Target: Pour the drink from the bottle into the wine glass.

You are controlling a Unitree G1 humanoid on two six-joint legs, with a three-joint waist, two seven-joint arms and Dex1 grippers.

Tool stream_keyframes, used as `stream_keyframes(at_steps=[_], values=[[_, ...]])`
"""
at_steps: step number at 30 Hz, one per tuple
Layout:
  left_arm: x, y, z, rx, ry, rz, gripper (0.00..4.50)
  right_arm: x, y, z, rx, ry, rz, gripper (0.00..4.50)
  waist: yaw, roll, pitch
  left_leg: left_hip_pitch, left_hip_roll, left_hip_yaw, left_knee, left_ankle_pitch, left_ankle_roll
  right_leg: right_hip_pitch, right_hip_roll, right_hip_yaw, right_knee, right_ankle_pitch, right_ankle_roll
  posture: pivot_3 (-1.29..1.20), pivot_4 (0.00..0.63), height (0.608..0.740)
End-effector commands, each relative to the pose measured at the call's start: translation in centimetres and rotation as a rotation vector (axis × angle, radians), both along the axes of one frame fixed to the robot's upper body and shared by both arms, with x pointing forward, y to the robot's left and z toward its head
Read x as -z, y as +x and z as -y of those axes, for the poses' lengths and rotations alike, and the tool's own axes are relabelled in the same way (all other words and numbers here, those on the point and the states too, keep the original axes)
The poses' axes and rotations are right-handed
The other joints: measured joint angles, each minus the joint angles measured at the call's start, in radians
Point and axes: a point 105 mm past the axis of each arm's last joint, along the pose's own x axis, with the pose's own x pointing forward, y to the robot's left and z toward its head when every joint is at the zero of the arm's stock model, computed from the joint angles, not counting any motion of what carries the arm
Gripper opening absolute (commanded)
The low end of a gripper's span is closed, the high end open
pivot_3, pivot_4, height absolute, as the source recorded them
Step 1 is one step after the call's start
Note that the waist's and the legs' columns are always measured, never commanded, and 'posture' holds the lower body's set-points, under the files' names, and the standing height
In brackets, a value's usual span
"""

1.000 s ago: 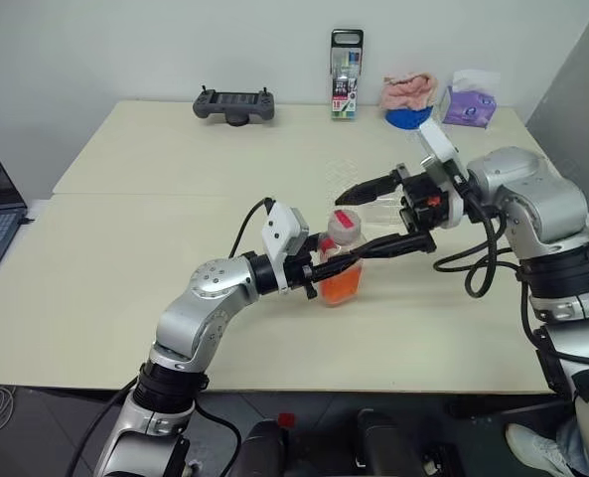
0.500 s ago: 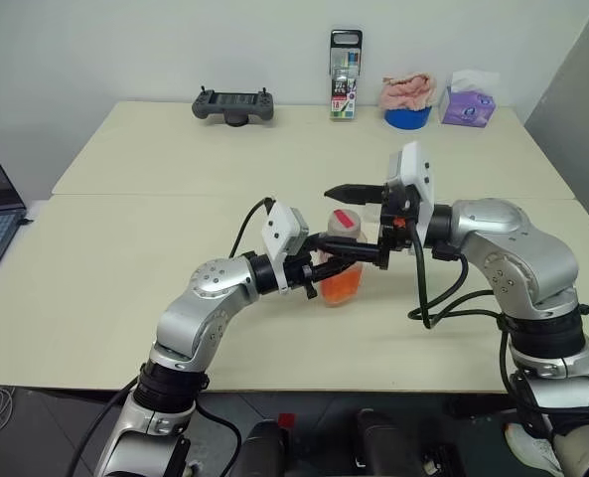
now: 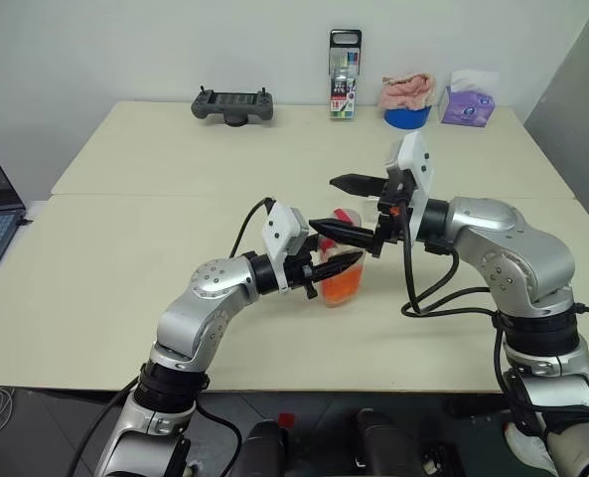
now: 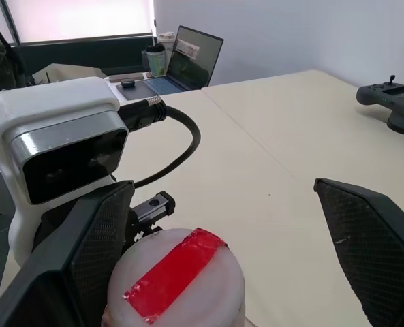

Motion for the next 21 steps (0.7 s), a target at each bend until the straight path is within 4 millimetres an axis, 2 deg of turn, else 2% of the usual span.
stream_keyframes(at_steps=[1, 7, 11, 21], values=[[-1.8, -0.4, 0.1, 0.015, -0.031, 0.071, 1.7, -0.9, 0.5, 1.0, 0.049, -0.007, 0.049, 4.5, 0.0, 0.0, 0.0, 0.0, 0.0, 0.0, 0.0, 0.0, 0.0, 0.0, 0.0, 0.0, 0.0, 0.0, 0.0, 0.0, 0.15, 0.74], [-1.7, -0.3, -0.1, 0.007, -0.028, 0.07, 1.7, -0.8, 0.3, 2.0, 0.051, -0.024, 0.047, 4.5, 0.0, 0.0, 0.0, 0.0, 0.0, 0.0, 0.0, 0.0, 0.0, 0.0, 0.0, 0.0, 0.0, 0.0, 0.0, 0.0, 0.15, 0.74], [-1.7, -0.2, -0.2, 0.004, -0.028, 0.07, 1.7, -0.8, -0.6, 2.3, 0.013, -0.031, 0.039, 4.5, 0.0, 0.0, 0.0, 0.0, 0.0, 0.0, 0.0, 0.0, 0.0, 0.0, 0.0, 0.0, 0.0, 0.0, 0.0, 0.0, 0.15, 0.74], [-1.7, -0.2, -0.4, -0.003, -0.024, 0.071, 1.7, -0.7, -2.6, 1.8, -0.09, -0.015, 0.012, 4.5, 0.0, 0.0, 0.0, 0.0, 0.0, 0.0, 0.0, 0.0, 0.0, 0.0, 0.0, 0.0, 0.0, 0.0, 0.0, 0.0, 0.15, 0.74]])
